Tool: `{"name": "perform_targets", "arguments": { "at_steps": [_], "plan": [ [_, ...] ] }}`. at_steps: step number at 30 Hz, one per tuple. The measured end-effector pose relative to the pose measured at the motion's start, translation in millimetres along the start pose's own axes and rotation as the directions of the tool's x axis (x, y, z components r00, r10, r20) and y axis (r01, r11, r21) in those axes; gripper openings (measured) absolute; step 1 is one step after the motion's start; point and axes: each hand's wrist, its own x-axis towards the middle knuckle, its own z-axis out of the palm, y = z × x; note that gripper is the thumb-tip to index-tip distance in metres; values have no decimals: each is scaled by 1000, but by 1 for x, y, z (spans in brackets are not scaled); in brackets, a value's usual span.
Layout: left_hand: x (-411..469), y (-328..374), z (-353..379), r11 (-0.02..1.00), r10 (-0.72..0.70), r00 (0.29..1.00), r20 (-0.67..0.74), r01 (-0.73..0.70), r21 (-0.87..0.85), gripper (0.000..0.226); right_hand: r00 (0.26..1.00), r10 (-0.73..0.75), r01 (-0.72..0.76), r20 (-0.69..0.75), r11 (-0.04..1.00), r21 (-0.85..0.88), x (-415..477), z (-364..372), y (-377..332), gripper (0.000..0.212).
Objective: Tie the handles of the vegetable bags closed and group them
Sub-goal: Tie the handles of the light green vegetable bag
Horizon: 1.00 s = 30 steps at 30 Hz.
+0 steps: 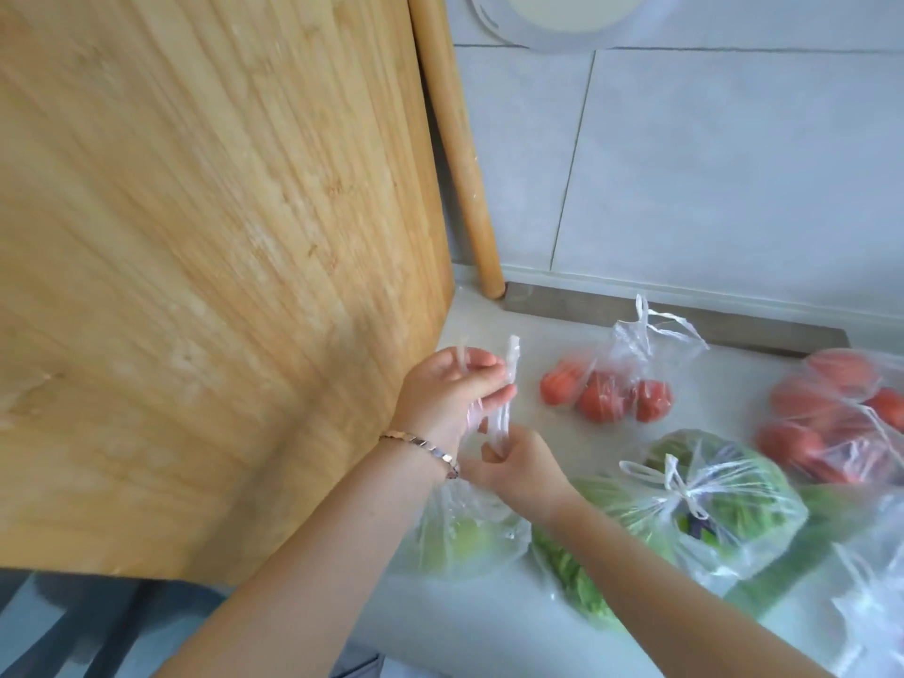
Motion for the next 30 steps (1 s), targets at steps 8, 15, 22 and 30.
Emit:
{"name": "perform_targets", "arguments": {
  "at_steps": [8,15,22,30],
  "plan": [
    [-15,13,-38,872,210,970,-119,-131,472,10,985,143,-116,-91,959,258,-5,-16,14,47],
    [-19,-60,-48,696,-191,961,199,-11,718,37,993,120,-110,-20,954,280,-5,-21,18,33],
    [-5,-71,-49,945,-199,979,-36,182,-271,39,946,319,-147,-63,594,791,0,-35,32,37],
    [7,-82,-66,787,-322,946,29,285,-547,29,952,305,-209,35,561,801,13,-25,38,45]
  ]
}}
